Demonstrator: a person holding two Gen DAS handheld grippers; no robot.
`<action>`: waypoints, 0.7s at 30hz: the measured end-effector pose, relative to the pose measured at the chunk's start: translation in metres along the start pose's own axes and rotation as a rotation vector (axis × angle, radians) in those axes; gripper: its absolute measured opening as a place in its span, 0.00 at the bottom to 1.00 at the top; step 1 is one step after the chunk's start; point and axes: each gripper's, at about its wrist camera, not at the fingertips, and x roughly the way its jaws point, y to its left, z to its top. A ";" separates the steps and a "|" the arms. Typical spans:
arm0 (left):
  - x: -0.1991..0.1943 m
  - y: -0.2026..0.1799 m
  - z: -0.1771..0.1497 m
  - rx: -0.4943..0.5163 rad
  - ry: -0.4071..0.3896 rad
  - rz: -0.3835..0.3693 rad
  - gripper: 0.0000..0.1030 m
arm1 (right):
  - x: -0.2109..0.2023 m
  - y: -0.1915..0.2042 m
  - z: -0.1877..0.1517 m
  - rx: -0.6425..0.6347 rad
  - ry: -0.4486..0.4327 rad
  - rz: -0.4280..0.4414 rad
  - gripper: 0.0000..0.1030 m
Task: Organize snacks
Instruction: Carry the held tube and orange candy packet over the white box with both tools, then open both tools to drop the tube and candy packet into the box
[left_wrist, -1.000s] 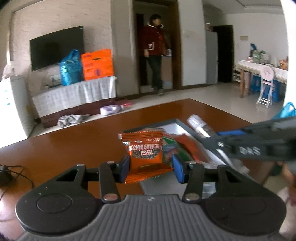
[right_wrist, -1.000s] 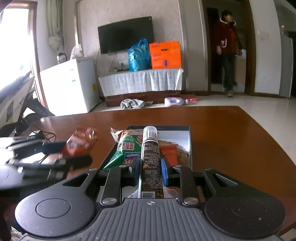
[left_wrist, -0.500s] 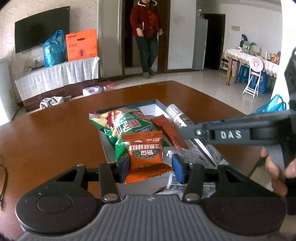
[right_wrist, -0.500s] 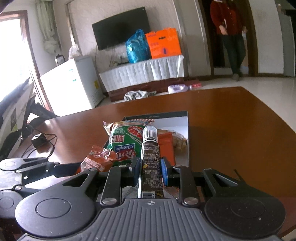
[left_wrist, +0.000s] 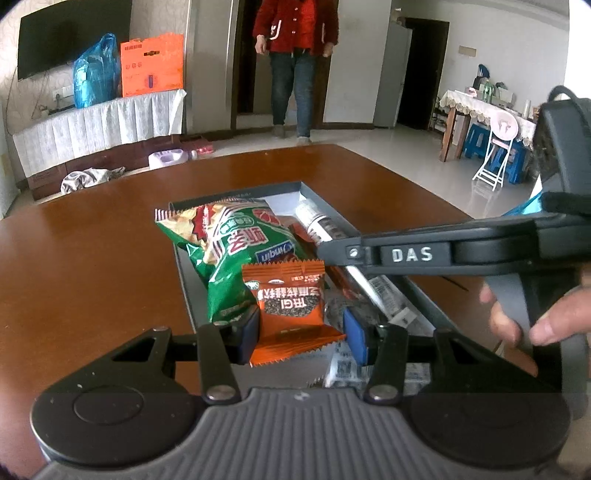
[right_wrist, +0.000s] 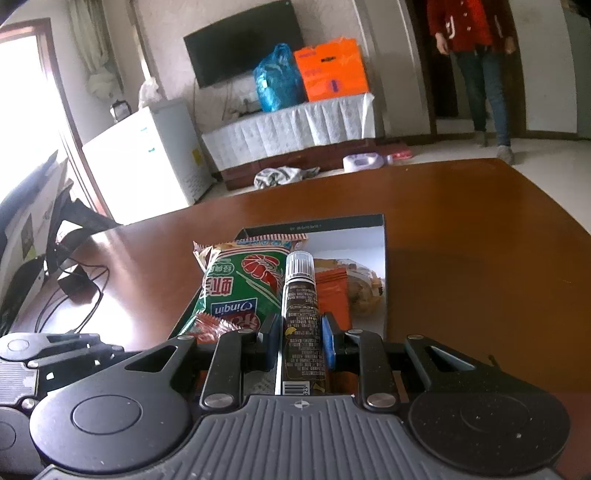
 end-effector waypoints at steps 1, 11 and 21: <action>0.002 0.000 0.001 0.006 -0.001 0.008 0.46 | 0.003 -0.001 0.001 0.002 0.006 0.003 0.25; 0.025 0.009 0.007 -0.011 -0.015 0.043 0.46 | 0.015 -0.003 0.003 0.012 -0.001 0.009 0.25; 0.037 0.005 0.004 0.036 0.025 0.052 0.46 | 0.012 -0.008 0.001 0.035 -0.012 0.005 0.25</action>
